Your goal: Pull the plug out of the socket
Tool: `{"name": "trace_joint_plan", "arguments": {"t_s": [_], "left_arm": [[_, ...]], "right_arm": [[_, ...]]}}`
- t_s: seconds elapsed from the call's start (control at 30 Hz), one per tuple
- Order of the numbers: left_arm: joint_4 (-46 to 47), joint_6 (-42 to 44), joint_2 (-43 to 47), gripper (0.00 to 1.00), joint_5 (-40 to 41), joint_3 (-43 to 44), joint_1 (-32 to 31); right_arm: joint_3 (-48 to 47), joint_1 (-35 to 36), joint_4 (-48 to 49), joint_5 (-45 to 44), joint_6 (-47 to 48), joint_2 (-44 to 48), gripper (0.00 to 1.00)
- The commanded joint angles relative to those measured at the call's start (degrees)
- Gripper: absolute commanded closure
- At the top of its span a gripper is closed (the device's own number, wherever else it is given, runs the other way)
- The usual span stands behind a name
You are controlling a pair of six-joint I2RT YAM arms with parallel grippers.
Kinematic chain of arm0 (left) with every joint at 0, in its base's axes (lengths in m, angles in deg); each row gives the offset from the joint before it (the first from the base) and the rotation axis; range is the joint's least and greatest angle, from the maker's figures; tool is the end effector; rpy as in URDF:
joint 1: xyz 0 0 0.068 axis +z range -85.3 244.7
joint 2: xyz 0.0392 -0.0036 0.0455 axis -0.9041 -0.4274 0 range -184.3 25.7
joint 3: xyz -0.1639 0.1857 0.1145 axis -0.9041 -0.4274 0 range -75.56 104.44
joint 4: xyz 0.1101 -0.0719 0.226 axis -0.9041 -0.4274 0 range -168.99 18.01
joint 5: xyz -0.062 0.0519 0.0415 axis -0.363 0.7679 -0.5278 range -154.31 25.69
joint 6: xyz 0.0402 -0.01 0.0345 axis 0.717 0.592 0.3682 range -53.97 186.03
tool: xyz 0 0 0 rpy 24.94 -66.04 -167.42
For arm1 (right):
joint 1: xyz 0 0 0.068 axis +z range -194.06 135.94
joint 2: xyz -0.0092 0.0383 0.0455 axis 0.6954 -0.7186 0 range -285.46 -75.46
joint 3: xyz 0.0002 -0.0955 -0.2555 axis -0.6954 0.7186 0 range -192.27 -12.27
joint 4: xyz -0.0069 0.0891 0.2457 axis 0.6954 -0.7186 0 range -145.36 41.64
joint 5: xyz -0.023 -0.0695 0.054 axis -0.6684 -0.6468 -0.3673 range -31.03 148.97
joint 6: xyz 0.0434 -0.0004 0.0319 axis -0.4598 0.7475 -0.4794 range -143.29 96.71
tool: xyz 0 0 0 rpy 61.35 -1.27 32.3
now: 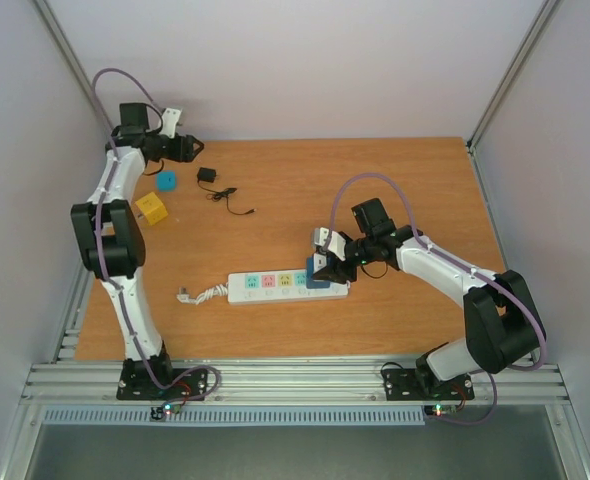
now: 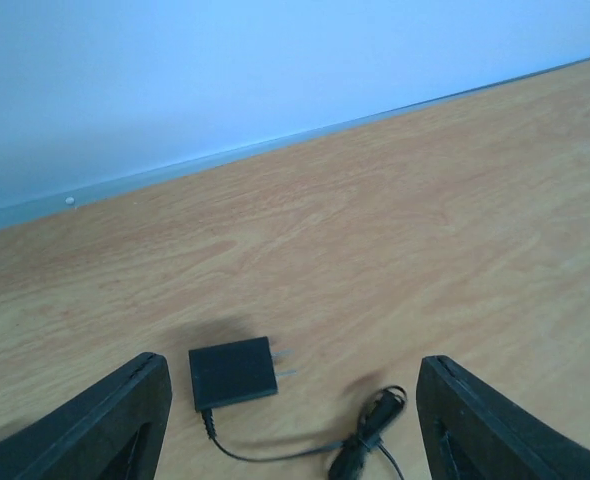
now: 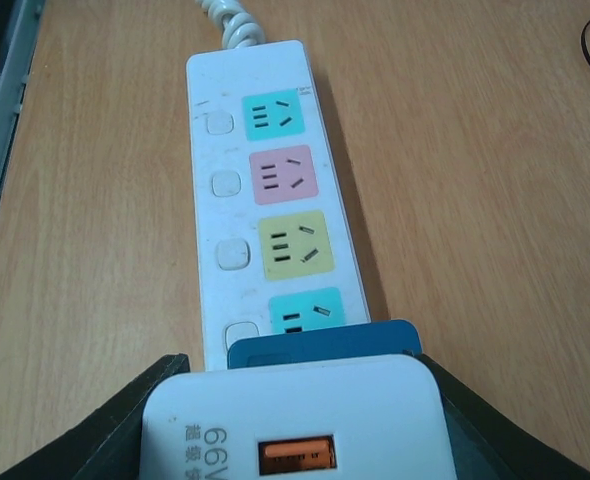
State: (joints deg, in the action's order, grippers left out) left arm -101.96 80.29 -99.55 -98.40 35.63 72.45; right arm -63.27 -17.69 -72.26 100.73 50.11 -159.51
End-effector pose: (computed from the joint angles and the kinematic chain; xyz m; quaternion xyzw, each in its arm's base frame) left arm 0.4972 0.0475 0.2559 0.1643 0.8722 -0.1936 0.4180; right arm 0.2453 0.1481 0.2084 -0.7503 0.4996 0.2072 0.3800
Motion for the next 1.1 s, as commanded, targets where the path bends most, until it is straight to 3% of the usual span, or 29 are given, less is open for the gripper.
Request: {"name": "trace_joint_plan", "arguments": {"t_s": [0.0,0.13,0.37,0.5,0.7,0.9,1.07], "left_arm": [[1.8,5.0,7.2,0.30,-0.7,-6.4,-0.4],[2.0,7.6,12.6,0.29,-0.4,-11.7,-1.1],[0.0,10.8,20.1,0.26,-2.1,-18.1,-2.6],[-4.1,17.3,25.0,0.24,-6.9,-22.7,-5.7],[-10.1,28.8,31.8,0.22,-11.9,-30.6,-15.1],[-5.5,28.3,36.3,0.22,-11.4,-39.1,-26.6],[-0.5,26.6,38.3,0.22,-10.2,-45.0,-34.3]], "right_arm": [[-0.7,0.4,-4.0,-2.0,-0.6,-1.1,0.43],[-0.8,0.4,-4.1,-0.9,-0.3,-0.4,0.22],[-3.3,0.4,-2.8,1.2,-2.5,0.8,0.08],[-2.8,-0.9,-2.8,2.0,-1.6,2.3,0.02],[-1.1,-7.4,-4.8,6.3,1.7,5.1,0.01],[4.3,-10.1,-4.1,7.5,6.7,6.4,0.01],[8.4,-10.1,1.3,8.5,5.7,6.6,0.01]]}}
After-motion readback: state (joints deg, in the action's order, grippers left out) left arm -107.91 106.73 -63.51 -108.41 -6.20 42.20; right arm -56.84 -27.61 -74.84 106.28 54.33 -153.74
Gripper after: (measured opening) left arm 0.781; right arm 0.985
